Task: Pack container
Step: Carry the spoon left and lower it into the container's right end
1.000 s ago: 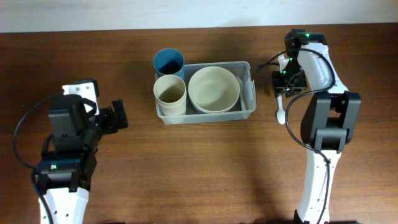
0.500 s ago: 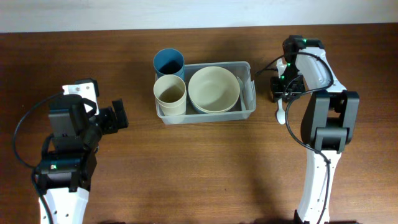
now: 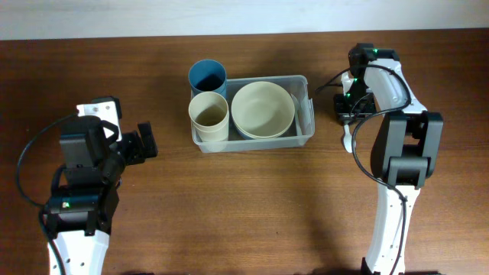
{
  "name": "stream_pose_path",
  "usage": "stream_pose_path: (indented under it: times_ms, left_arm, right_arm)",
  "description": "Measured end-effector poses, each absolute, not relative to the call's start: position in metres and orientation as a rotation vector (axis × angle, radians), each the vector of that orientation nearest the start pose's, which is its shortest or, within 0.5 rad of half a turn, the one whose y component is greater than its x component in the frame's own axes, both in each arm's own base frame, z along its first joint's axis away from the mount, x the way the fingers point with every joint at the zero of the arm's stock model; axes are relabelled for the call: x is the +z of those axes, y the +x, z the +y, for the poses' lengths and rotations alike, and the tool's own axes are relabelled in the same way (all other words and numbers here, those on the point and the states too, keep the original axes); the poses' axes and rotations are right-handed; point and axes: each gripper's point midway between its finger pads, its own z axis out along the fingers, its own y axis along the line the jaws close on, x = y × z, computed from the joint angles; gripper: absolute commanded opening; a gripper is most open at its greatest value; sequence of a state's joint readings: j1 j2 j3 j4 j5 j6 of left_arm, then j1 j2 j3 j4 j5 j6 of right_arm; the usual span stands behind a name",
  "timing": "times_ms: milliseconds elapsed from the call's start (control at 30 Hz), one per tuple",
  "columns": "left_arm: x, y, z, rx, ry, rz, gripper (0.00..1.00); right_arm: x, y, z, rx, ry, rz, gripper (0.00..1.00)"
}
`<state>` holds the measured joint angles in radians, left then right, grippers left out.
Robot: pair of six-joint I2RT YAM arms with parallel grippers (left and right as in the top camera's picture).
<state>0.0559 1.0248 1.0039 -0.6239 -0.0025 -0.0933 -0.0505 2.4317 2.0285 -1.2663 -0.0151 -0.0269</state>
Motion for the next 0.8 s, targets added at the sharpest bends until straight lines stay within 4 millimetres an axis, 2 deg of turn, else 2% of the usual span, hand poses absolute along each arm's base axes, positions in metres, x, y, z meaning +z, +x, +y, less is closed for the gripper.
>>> stream_pose_path:
  times_ms: [300,467,600,800]
  left_arm:
    - [0.246,0.325,0.019,-0.018,-0.166,2.209,1.0]
    - [0.246,0.325,0.019,-0.018,-0.166,2.209,1.0]
    - [0.246,0.325,0.019,-0.018,-0.166,2.209,1.0]
    - [0.246,0.325,0.019,-0.018,-0.166,2.209,1.0]
  right_arm:
    - [0.001,0.443,-0.02,0.032,0.04,3.244,0.04]
    - [0.009,0.433,-0.019,0.036,0.041,3.294,0.04]
    - [0.037,0.445,-0.016,0.066,0.043,3.259,0.04]
    - [0.113,0.467,0.003,0.234,0.035,3.115,0.04]
